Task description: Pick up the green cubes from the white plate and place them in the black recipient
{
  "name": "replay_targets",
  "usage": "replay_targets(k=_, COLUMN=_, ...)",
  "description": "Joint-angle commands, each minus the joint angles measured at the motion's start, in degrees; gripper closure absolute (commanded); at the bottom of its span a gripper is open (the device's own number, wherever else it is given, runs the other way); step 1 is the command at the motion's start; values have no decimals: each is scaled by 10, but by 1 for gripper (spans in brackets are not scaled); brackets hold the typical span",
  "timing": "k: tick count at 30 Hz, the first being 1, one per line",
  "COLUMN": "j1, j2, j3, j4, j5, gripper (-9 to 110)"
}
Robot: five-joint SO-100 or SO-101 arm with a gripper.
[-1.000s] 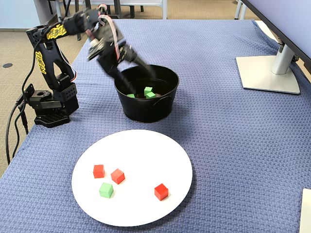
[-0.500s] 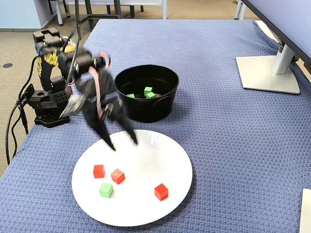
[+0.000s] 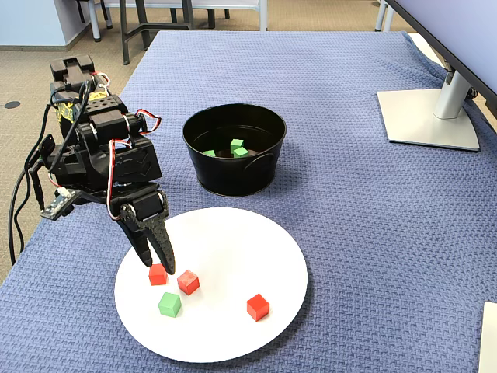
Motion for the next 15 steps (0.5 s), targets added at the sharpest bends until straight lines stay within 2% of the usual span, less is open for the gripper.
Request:
replay_targets(k=1, j1=19, j2=-5, j3=-71, j4=47, j5=21, gripper=80)
replay_targets(k=15, j1=-1, j2=-108, j3=-86, j4=-18, j5=11, gripper=80)
